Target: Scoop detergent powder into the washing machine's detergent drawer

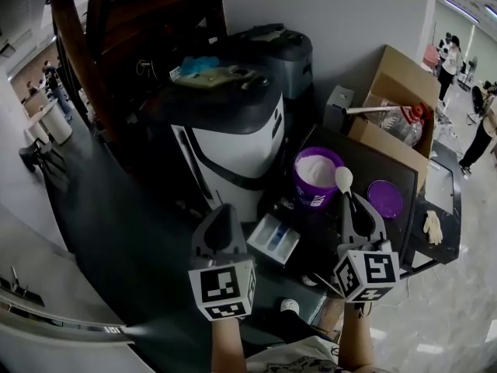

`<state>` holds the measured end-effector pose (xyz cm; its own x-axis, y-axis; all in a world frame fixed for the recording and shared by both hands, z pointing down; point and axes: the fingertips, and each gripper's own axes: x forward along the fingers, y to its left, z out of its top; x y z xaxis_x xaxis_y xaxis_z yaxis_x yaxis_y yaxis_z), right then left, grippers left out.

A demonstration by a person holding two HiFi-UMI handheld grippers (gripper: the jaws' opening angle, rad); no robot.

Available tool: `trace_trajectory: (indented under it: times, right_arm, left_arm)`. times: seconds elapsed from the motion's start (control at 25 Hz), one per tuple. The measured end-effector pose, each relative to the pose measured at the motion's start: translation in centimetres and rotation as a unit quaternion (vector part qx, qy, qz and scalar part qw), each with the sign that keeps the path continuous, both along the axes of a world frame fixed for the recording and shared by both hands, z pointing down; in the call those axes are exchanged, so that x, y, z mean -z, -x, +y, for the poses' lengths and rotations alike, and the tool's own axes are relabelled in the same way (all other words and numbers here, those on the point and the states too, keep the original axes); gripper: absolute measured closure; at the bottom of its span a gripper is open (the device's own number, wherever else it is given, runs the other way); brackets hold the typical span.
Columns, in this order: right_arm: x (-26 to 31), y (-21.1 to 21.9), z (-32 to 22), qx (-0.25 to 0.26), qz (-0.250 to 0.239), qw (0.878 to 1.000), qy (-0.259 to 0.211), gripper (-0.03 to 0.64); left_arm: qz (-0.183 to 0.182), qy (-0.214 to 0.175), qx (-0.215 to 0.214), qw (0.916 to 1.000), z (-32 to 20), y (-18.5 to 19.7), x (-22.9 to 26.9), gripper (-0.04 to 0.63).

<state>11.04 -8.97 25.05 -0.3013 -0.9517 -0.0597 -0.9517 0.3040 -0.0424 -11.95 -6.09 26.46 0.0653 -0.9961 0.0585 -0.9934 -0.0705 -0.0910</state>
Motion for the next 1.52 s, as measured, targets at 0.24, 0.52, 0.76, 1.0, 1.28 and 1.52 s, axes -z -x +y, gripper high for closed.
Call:
trace_trajectory:
  times: [0.24, 0.52, 0.76, 1.0, 1.28, 1.52]
  right_arm:
    - [-0.3, -1.6, -6.5, 0.020, 0.008, 1.000, 0.012, 0.595]
    - [-2.4, -2.3, -11.1, 0.042, 0.014, 0.998, 0.045, 0.595]
    - [-4.0, -2.7, -13.0, 0.044, 0.015, 0.997, 0.068, 0.595]
    - [-5.0, -2.7, -14.8, 0.045, 0.015, 0.995, 0.090, 0.595]
    - [-6.5, -2.1, -16.9, 0.044, 0.025, 0.991, 0.126, 0.595]
    - [-8.1, -1.6, -18.5, 0.037, 0.038, 0.985, 0.162, 0.595]
  left_arm:
    - [-0.001, 0.001, 0.009, 1.0000, -6.2, -1.9, 0.3, 0.592]
    - [-0.003, 0.014, 0.013, 0.9998, -10.2, -3.5, -1.0, 0.592]
    - [-0.005, 0.027, 0.015, 0.9995, -11.9, -3.6, -2.0, 0.592]
    - [-0.002, 0.037, 0.014, 0.9992, -13.9, -3.3, -2.7, 0.592]
    - [0.002, 0.053, -0.009, 0.9985, -16.8, -3.1, -3.9, 0.592]
    - [-0.001, 0.069, -0.036, 0.9970, -19.5, -3.4, -5.0, 0.592]
